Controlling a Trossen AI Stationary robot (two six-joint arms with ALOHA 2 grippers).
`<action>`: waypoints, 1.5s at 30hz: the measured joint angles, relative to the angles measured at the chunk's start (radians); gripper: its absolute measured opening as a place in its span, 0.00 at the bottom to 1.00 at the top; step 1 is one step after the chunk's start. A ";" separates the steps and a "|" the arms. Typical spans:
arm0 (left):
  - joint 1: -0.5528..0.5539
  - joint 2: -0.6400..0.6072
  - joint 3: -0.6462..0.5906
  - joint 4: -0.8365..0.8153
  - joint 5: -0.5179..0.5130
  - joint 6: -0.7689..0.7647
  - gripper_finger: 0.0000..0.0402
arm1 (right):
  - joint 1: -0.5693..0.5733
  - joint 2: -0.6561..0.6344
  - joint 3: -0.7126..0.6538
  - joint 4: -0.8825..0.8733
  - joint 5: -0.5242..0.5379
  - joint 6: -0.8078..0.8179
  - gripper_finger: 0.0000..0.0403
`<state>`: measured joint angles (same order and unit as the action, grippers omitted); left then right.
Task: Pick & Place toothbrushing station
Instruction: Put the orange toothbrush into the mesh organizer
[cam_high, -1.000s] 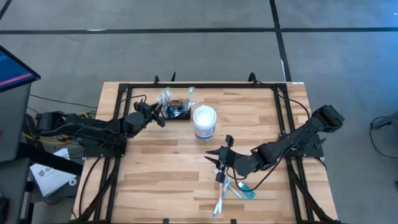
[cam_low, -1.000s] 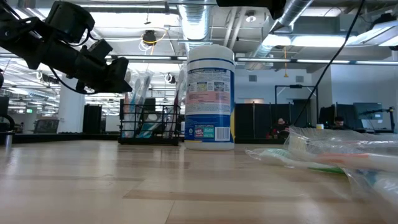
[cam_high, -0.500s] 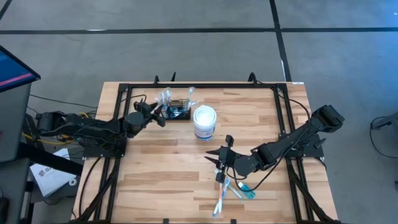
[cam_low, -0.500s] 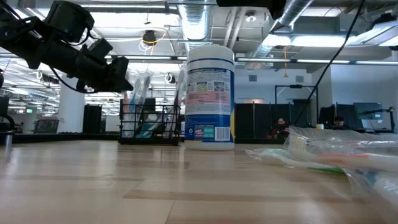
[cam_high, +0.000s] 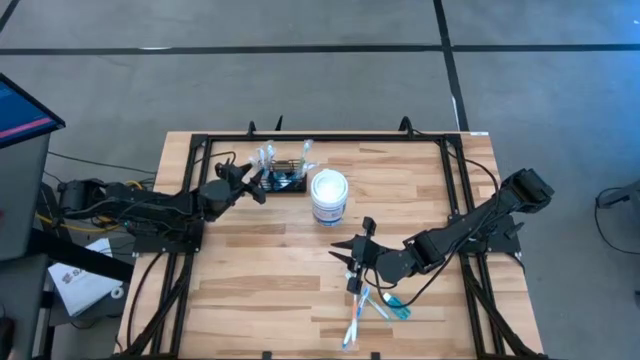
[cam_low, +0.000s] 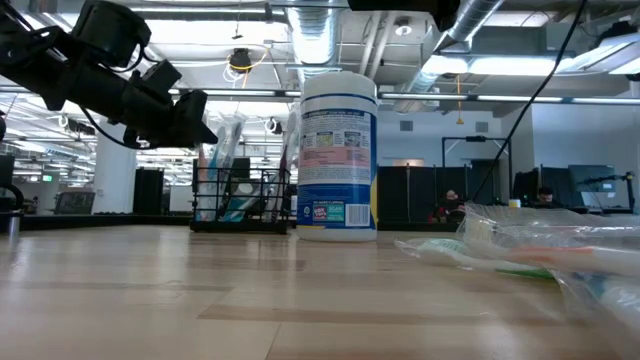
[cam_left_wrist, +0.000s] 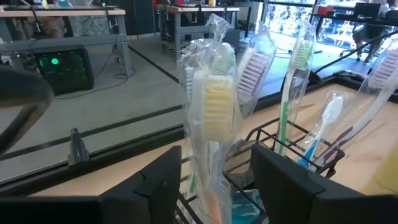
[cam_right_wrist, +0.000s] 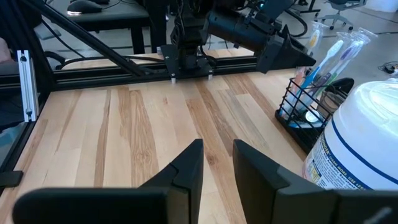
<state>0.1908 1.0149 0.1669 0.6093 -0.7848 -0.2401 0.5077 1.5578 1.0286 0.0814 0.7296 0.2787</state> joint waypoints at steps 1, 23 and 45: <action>-0.001 -0.004 0.000 0.000 0.000 0.000 0.48 | 0.000 0.000 0.000 0.000 0.000 0.000 0.19; -0.145 -0.278 0.000 0.002 -0.050 0.206 0.52 | 0.003 0.000 0.000 -0.022 -0.029 0.010 0.19; -0.505 -0.345 0.001 0.014 -0.065 0.154 0.52 | 0.116 0.001 -0.082 -0.328 -0.236 0.542 0.19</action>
<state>-0.3137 0.6701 0.1677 0.6231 -0.8494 -0.0861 0.6235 1.5589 0.9466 -0.2470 0.4934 0.8202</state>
